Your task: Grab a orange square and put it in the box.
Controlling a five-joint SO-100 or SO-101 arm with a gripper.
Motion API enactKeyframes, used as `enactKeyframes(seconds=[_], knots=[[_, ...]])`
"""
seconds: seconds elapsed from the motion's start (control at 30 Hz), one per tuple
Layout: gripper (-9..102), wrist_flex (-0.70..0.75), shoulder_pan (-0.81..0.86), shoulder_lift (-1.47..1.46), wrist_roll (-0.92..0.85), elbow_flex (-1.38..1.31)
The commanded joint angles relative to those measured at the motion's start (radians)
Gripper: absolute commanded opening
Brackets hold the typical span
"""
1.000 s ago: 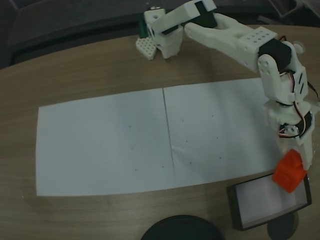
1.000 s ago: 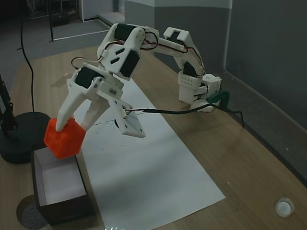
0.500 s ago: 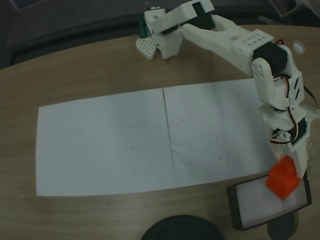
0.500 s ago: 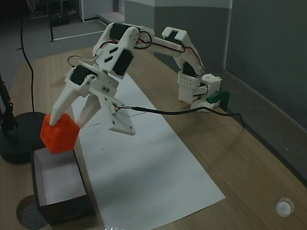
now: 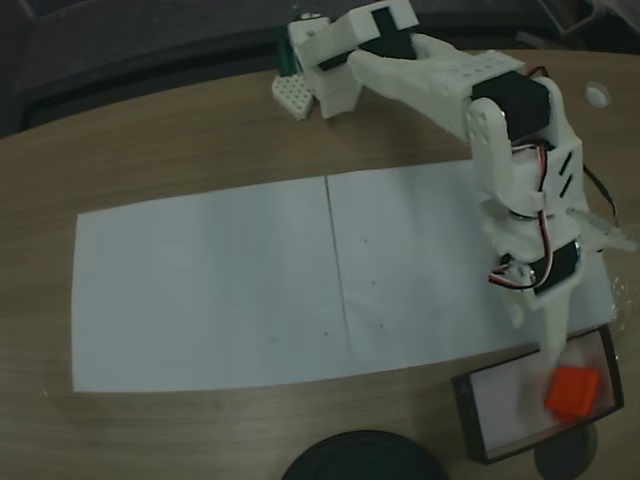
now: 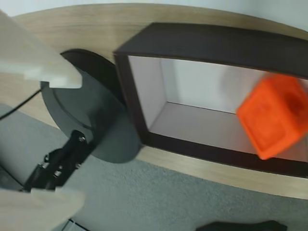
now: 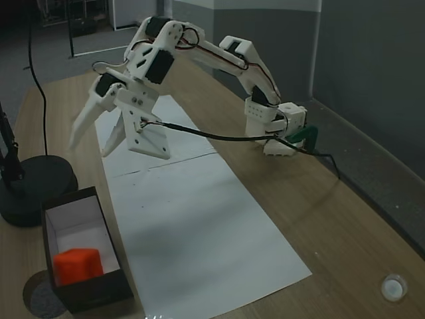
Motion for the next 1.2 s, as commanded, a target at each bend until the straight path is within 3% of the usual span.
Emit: enactKeyframes(seconds=[0.0, 0.1, 0.47, 0.67, 0.9, 1.17], knots=[[2, 0.138, 0.095, 0.195, 0.003, -0.149], [0, 0.25, 0.196, 0.298, 0.003, -0.219], [-1, 0.25, 0.511, 0.801, 0.003, -0.187], [-1, 0.247, 0.489, 1.141, 0.003, 0.127], [0, 0.242, 0.23, 1.583, -0.074, 0.629], [0, 0.156, 0.21, 2.014, -0.074, 1.14]])
